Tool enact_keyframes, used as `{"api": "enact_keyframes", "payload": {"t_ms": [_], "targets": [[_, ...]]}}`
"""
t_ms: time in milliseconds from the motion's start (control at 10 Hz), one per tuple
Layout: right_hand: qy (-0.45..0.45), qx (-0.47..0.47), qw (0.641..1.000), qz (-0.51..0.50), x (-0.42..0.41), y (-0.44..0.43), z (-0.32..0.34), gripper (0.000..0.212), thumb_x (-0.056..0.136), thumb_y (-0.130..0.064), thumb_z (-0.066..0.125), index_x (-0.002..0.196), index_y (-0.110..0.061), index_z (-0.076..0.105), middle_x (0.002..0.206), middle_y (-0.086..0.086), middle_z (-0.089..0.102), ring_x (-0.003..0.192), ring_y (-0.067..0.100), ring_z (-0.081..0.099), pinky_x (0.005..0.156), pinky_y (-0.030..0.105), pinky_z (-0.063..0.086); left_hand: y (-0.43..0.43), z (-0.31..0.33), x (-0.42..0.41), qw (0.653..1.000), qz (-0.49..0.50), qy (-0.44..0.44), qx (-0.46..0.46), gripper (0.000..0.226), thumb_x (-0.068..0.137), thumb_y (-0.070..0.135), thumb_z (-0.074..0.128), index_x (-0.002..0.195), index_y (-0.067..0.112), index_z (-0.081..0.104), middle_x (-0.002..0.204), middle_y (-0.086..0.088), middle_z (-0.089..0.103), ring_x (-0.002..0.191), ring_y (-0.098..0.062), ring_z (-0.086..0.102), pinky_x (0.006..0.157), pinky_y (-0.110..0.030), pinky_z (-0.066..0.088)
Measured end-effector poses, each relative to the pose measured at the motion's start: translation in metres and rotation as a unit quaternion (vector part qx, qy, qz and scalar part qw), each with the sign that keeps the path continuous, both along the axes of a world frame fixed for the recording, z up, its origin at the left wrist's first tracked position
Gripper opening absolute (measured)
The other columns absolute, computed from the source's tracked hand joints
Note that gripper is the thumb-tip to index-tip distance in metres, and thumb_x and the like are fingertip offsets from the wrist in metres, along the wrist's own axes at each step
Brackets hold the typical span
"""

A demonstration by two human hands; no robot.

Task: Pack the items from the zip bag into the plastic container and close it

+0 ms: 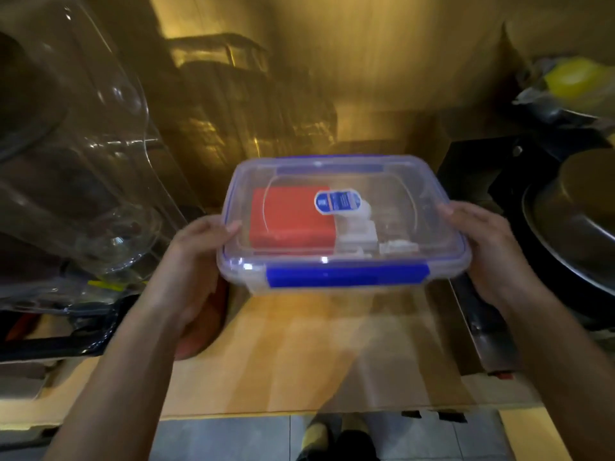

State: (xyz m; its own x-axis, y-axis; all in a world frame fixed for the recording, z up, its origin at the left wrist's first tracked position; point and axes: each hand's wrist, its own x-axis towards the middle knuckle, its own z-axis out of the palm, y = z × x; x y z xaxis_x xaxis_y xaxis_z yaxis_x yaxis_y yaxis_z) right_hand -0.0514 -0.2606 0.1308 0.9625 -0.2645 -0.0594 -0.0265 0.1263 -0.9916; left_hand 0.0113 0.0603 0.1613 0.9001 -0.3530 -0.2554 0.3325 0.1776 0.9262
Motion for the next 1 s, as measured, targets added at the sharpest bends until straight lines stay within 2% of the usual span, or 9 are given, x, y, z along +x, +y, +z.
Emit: {"api": "enact_keyframes", "payload": {"t_ms": [100,200,300,400,500,700,800,900,1000], "targets": [[0.009,-0.028,0.999,0.035,0.04,-0.003,0.008,0.038,0.079,-0.033,0.065,0.115,-0.021,0.06,0.104,0.002,0.07,0.089,0.016,0.07,0.065,0.023,0.056,-0.015,0.016,0.03,0.997,0.008,-0.063,0.047,0.043,0.076,0.015,0.062,0.114,-0.005,0.056,0.095,-0.016,0.065,0.08,-0.022,0.067,0.066,-0.024,0.057],[0.027,-0.057,0.997,0.042,0.079,-0.003,0.007,0.047,0.079,-0.033,0.068,0.122,-0.02,0.055,0.109,0.0,0.067,0.09,0.013,0.07,0.064,0.021,0.055,-0.025,0.014,0.063,0.996,0.032,-0.053,0.061,0.04,0.082,0.014,0.061,0.117,-0.003,0.056,0.099,-0.015,0.067,0.08,-0.02,0.07,0.064,-0.026,0.058],[0.038,-0.065,0.997,0.016,0.11,-0.002,0.002,0.043,0.078,-0.03,0.07,0.118,-0.021,0.055,0.107,0.0,0.066,0.084,0.008,0.071,0.06,0.02,0.055,-0.03,0.0,0.092,0.996,0.032,-0.036,0.074,0.04,0.084,0.011,0.059,0.122,-0.002,0.052,0.102,-0.015,0.068,0.08,-0.02,0.071,0.062,-0.027,0.059],[0.047,-0.088,0.995,0.011,0.128,-0.001,-0.008,0.042,0.076,-0.03,0.073,0.113,-0.026,0.054,0.104,-0.002,0.067,0.08,0.005,0.071,0.056,0.018,0.055,-0.03,-0.02,0.109,0.99,0.033,-0.031,0.134,0.042,0.083,0.007,0.057,0.124,-0.001,0.051,0.11,-0.019,0.066,0.09,-0.026,0.069,0.073,-0.033,0.058],[0.078,-0.104,0.991,0.026,0.135,-0.003,-0.02,0.055,0.073,-0.032,0.075,0.122,-0.026,0.052,0.103,-0.004,0.067,0.08,0.005,0.071,0.057,0.02,0.056,-0.026,-0.04,0.116,0.986,0.031,-0.037,0.159,0.042,0.082,0.01,0.06,0.123,0.004,0.053,0.109,-0.016,0.068,0.09,-0.024,0.072,0.066,-0.028,0.06],[0.104,-0.116,0.988,0.009,0.14,-0.002,-0.029,0.063,0.076,-0.032,0.073,0.132,-0.025,0.044,0.104,-0.006,0.063,0.084,0.01,0.068,0.051,0.017,0.052,-0.024,-0.058,0.124,0.978,0.04,-0.048,0.199,0.055,0.081,0.027,0.066,0.13,0.012,0.046,0.111,-0.009,0.067,0.094,-0.02,0.07,0.075,-0.032,0.056],[0.124,-0.144,0.982,0.022,0.137,-0.003,-0.027,0.065,0.079,-0.038,0.068,0.136,-0.026,0.039,0.108,-0.004,0.061,0.089,0.012,0.066,0.061,0.026,0.053,-0.024,-0.056,0.124,0.973,0.038,-0.036,0.224,0.051,0.082,0.034,0.064,0.126,0.014,0.047,0.104,-0.002,0.068,0.089,-0.015,0.069,0.07,-0.027,0.055],[0.146,-0.305,0.94,0.037,0.136,-0.004,-0.018,0.052,0.081,-0.046,0.064,0.125,-0.022,0.049,0.105,0.0,0.063,0.087,0.015,0.065,0.072,0.037,0.055,-0.023,-0.052,0.129,0.96,-0.011,-0.024,0.278,0.046,0.084,0.035,0.061,0.122,0.011,0.053,0.104,-0.003,0.072,0.086,-0.013,0.071,0.068,-0.026,0.057],[0.119,-0.506,0.852,0.068,0.144,-0.003,0.008,0.036,0.081,-0.045,0.063,0.108,-0.022,0.058,0.101,0.003,0.066,0.083,0.015,0.062,0.074,0.041,0.053,-0.031,-0.033,0.135,0.925,0.055,-0.055,0.373,0.069,0.079,0.034,0.066,0.137,0.011,0.037,0.132,-0.012,0.052,0.115,-0.03,0.057,0.095,-0.048,0.05]]}}
